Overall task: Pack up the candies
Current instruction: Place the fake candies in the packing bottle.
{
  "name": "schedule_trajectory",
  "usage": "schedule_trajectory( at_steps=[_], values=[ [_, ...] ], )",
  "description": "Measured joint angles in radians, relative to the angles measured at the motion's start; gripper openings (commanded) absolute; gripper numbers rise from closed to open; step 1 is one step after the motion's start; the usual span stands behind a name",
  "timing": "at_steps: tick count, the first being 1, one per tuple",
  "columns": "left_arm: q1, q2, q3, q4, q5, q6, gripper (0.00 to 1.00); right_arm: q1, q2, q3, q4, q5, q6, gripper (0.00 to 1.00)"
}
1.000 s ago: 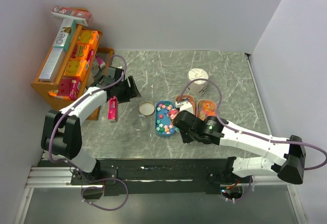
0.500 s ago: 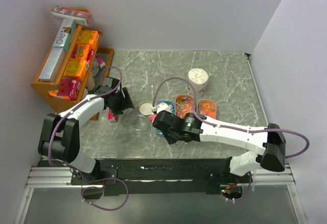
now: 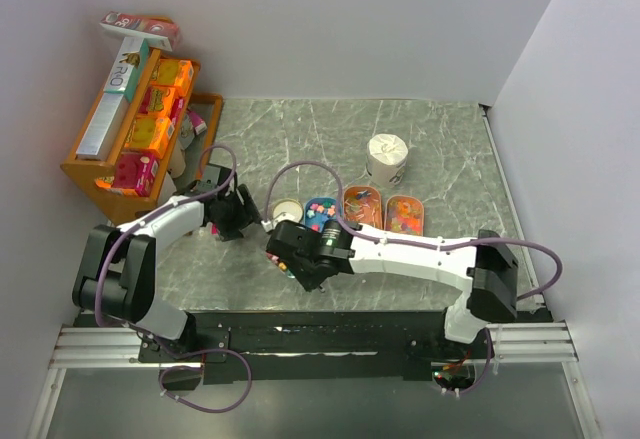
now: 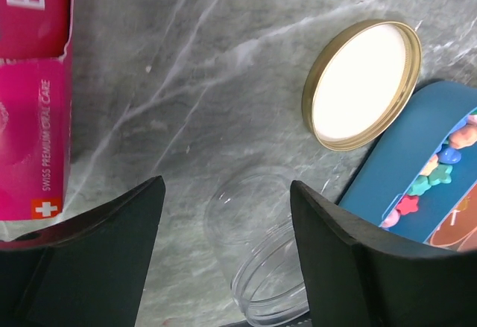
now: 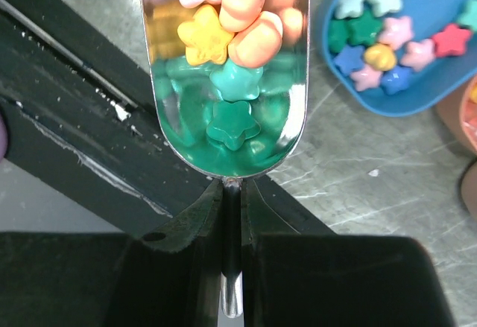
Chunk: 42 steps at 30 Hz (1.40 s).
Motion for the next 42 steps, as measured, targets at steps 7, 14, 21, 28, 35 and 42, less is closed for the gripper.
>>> schedule_trajectory(
  at_steps=[7, 14, 21, 28, 35, 42],
  values=[
    [-0.002, 0.000, -0.014, 0.018, 0.005, -0.068, 0.71, 0.000, 0.089, 0.089, -0.034, -0.063, -0.037, 0.00],
    [-0.021, 0.000, -0.014, 0.032, 0.004, -0.095, 0.70, -0.019, 0.140, 0.138, -0.087, -0.135, -0.047, 0.00],
    [-0.052, 0.003, -0.013, 0.039, -0.004, -0.099, 0.70, -0.065, 0.164, 0.180, -0.130, -0.196, -0.029, 0.00],
    [-0.069, 0.014, -0.013, 0.040, -0.011, -0.099, 0.70, -0.105, 0.172, 0.209, -0.159, -0.216, -0.021, 0.00],
    [-0.072, 0.020, -0.013, 0.040, -0.021, -0.102, 0.70, -0.134, 0.248, 0.281, -0.227, -0.238, -0.021, 0.00],
    [-0.076, 0.039, 0.010, 0.042, -0.022, -0.102, 0.70, -0.159, 0.296, 0.353, -0.311, -0.247, -0.018, 0.00]
  ],
)
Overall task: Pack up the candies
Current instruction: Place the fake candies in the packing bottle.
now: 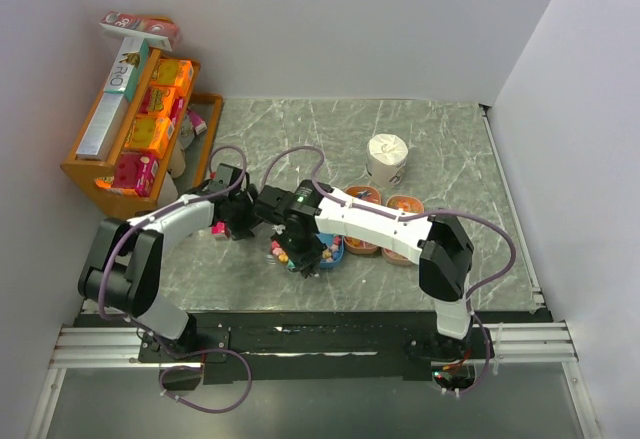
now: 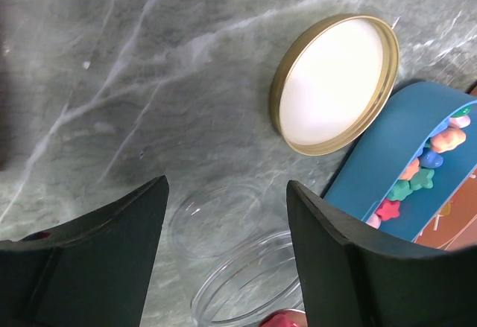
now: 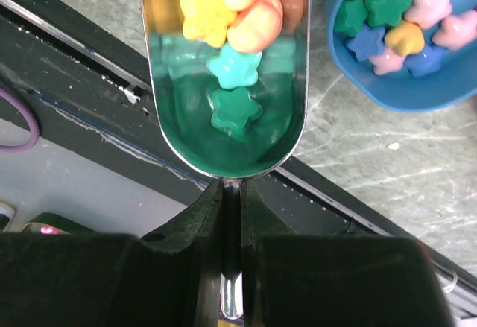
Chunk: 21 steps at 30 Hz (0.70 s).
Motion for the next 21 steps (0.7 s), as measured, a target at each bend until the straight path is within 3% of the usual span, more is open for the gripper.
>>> schedule_trajectory(
  at_steps=[21],
  values=[
    [-0.004, 0.037, 0.018, 0.010, -0.008, 0.004, 0.70, -0.010, 0.047, 0.089, -0.116, -0.053, 0.003, 0.00]
  ],
)
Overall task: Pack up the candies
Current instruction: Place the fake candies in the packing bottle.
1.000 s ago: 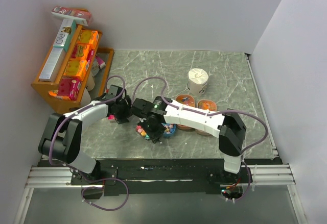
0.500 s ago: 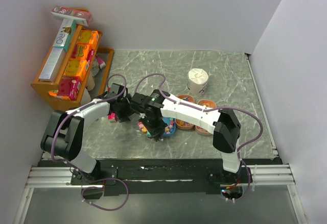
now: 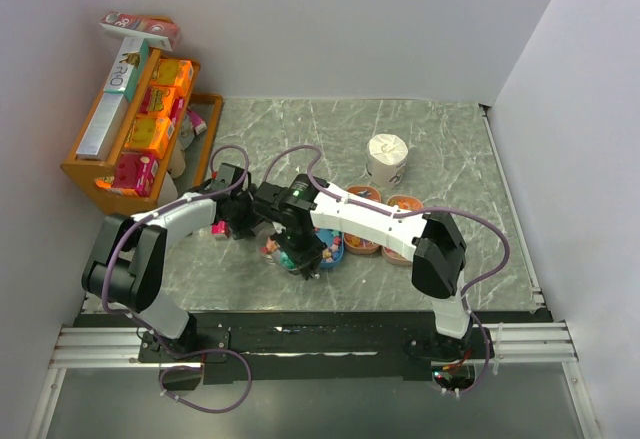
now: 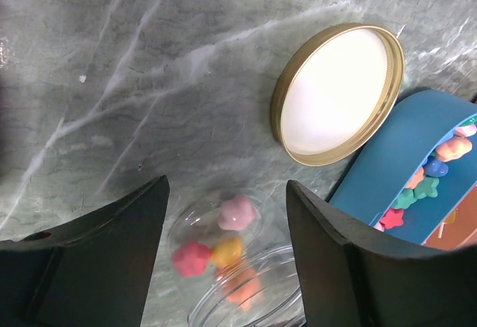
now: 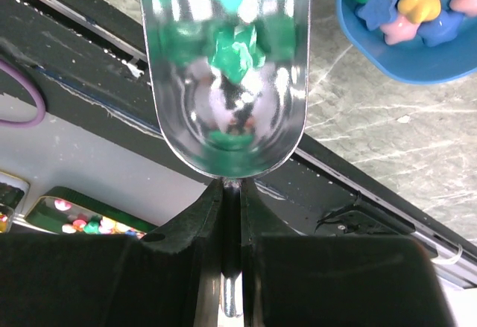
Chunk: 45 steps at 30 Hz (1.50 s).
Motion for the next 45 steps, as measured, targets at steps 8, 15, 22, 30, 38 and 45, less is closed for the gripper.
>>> schedule_trajectory(
  at_steps=[8, 15, 22, 30, 38, 45],
  values=[
    [-0.002, 0.000, 0.000, 0.002, -0.001, 0.001, 0.70, 0.000, 0.002, 0.008, -0.004, -0.003, 0.000, 0.00],
    [-0.002, 0.000, 0.000, 0.002, -0.007, 0.004, 0.70, 0.000, 0.002, 0.024, -0.005, 0.000, 0.005, 0.00],
    [-0.002, 0.000, 0.004, 0.001, -0.014, 0.005, 0.71, -0.003, 0.002, 0.024, -0.006, 0.002, 0.009, 0.00],
    [-0.002, 0.000, 0.013, -0.001, -0.026, 0.008, 0.73, -0.002, -0.001, 0.025, -0.006, 0.046, 0.019, 0.00],
    [-0.002, -0.014, 0.063, -0.035, -0.056, 0.014, 0.76, 0.014, -0.147, -0.070, 0.028, 0.192, 0.007, 0.00],
    [-0.002, -0.014, 0.090, -0.045, -0.064, 0.031, 0.78, 0.069, -0.272, -0.181, 0.096, 0.282, -0.010, 0.00]
  ],
)
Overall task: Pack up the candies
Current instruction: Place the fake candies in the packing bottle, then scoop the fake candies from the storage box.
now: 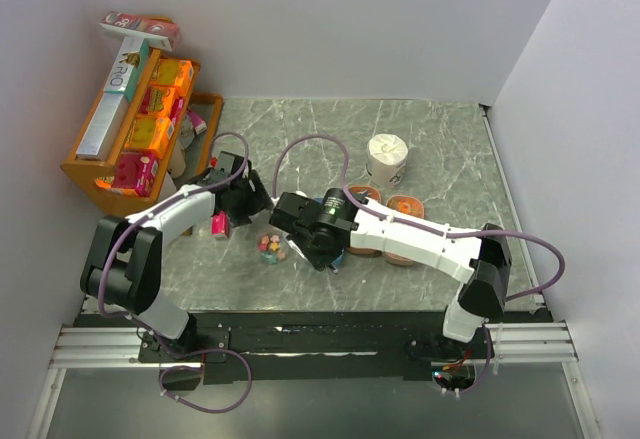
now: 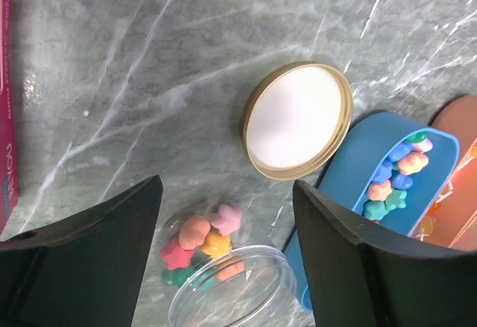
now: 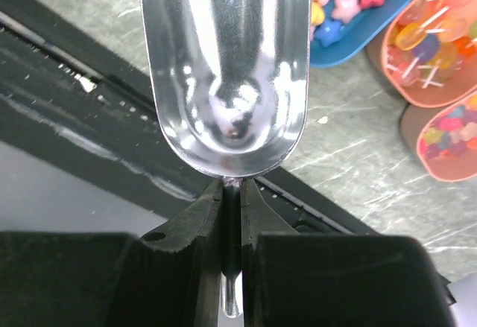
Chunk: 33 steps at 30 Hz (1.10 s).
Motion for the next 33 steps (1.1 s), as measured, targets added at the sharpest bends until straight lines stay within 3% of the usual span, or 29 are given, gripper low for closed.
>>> schedule_trajectory(
  at_steps=[5, 10, 13, 22, 33],
  values=[
    [0.000, 0.002, 0.039, -0.014, -0.004, 0.021, 0.82, -0.002, -0.015, -0.048, 0.030, 0.117, 0.039, 0.00],
    [-0.006, 0.025, 0.129, -0.022, 0.004, 0.048, 0.90, -0.077, -0.026, -0.070, 0.023, 0.115, 0.117, 0.00],
    [-0.016, 0.045, 0.187, -0.021, 0.012, 0.069, 0.97, -0.143, -0.037, -0.088, 0.020, 0.046, 0.150, 0.00],
    [-0.036, 0.098, 0.215, 0.039, 0.046, 0.155, 0.97, -0.251, 0.012, -0.080, -0.018, -0.232, 0.179, 0.00],
    [-0.037, 0.195, 0.206, 0.084, 0.066, 0.204, 0.98, -0.320, 0.085, -0.132, 0.036, -0.376, 0.204, 0.00]
  ],
)
